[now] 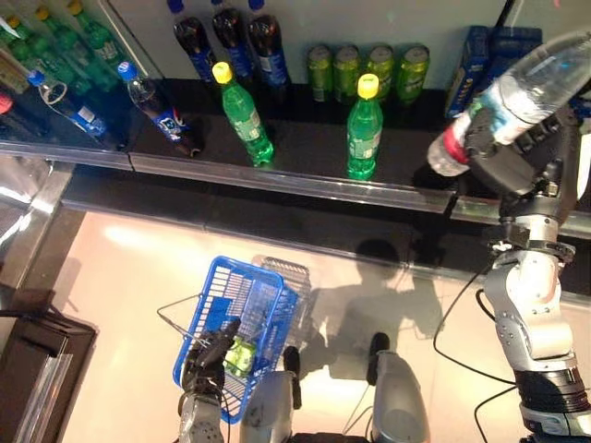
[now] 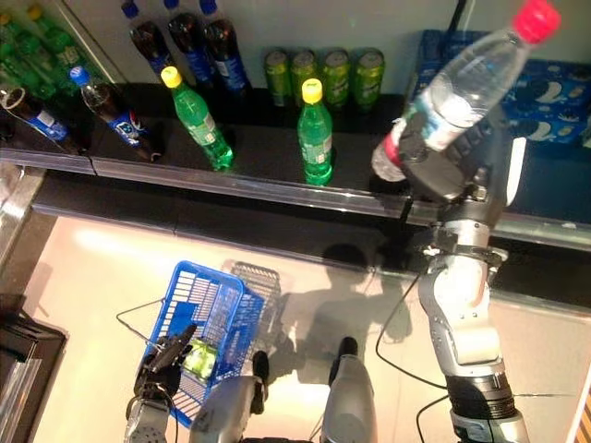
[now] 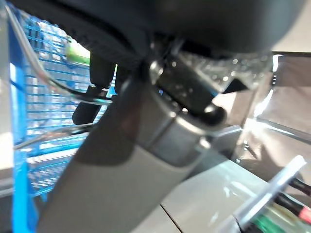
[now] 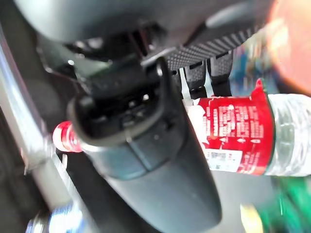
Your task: Pick up the drink and place into the basket.
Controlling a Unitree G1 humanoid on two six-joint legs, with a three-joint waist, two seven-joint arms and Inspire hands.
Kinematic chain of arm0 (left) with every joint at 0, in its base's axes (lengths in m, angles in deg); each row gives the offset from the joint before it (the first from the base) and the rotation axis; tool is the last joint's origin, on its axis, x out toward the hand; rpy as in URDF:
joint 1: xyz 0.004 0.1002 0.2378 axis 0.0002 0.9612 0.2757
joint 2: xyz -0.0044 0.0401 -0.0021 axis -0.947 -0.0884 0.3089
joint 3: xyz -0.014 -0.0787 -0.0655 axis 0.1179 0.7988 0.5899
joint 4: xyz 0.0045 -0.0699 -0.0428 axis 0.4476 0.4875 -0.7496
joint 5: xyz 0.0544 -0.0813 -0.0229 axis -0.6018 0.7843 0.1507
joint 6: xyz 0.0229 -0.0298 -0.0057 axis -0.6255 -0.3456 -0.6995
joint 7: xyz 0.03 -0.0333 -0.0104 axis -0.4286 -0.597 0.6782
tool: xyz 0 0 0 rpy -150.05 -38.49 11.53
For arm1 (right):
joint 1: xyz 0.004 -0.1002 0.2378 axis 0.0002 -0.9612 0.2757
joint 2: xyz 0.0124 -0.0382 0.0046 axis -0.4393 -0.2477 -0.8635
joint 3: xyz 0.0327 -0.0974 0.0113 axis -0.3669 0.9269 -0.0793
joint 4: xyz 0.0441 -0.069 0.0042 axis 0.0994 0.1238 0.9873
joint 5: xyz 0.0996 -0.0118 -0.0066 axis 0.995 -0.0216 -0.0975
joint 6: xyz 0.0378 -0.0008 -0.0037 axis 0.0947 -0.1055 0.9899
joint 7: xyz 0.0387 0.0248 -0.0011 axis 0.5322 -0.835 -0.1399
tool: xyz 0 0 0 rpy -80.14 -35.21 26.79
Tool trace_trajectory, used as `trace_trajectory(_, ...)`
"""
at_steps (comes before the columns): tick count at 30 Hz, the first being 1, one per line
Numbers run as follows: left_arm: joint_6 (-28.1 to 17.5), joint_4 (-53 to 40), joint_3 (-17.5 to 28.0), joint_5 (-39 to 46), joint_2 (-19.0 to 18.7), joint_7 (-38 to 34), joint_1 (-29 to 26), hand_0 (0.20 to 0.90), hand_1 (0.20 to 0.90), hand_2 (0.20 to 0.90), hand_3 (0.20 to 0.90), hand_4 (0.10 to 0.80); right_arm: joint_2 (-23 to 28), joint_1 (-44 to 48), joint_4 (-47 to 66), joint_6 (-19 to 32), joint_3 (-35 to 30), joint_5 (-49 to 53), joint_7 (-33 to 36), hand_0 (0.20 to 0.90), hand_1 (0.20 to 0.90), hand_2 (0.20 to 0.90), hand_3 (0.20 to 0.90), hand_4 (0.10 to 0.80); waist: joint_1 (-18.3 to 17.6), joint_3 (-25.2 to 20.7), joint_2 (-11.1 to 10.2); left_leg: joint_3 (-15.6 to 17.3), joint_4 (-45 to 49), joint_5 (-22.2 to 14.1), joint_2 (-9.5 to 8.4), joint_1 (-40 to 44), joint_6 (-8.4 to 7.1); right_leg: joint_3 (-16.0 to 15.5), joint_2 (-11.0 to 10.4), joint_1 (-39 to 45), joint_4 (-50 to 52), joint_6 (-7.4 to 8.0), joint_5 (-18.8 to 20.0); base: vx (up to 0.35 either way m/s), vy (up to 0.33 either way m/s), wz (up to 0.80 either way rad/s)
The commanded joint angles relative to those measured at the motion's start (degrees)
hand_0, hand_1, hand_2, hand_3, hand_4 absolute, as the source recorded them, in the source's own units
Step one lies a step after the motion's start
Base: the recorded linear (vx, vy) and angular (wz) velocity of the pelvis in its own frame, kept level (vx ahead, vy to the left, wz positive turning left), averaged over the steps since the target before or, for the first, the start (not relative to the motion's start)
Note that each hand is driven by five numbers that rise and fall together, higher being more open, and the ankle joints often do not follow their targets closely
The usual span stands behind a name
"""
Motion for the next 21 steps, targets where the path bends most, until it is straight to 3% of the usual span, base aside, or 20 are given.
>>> trace_trajectory(1, -15.7, -10.6, 2.8, -8.1, -12.3, 2.6, 2.2, 0.3, 0.3, 0.3, 0.2, 0.1, 1.1, 3.6, 10.3, 8.6, 3.1, 0.7, -7.3, 0.3, 0.3, 0.3, 0.2, 0.1, 2.0, -15.1, -3.9, -2.1, -0.1, 8.6, -0.57, -3.6, 1.3, -1.3, 2.1, 11.0, -6.5, -2.04, -3.3, -0.034, 0.011, 0.23)
trace_trajectory(13, -15.1, -24.0, 3.9, -12.3, -16.6, 7.2, 2.6, 0.3, 0.3, 0.3, 0.2, 0.1, -2.1, 5.6, 14.2, 6.8, 14.3, 8.4, -19.7, 0.3, 0.3, 0.3, 0.2, 0.1, 6.6, -16.6, -4.7, -5.4, -0.9, 8.2, -0.7, -2.6, 1.26, -4.3, 1.4, 13.8, -7.9, -1.47, -3.2, -0.014, -0.013, 0.17)
trace_trajectory(21, -12.4, -33.5, 3.5, -15.0, -18.8, 10.8, 3.1, 0.3, 0.3, 0.3, 0.2, 0.1, -5.6, 11.6, 15.3, 6.9, 22.2, 5.1, -16.3, 0.3, 0.3, 0.3, 0.2, 0.1, 12.5, -17.3, -5.9, -9.9, -0.6, 7.2, -2.8, -2.6, 1.68, -8.2, 1.0, 16.9, -10.3, -1.15, -2.6, 0.01, -0.025, 0.29)
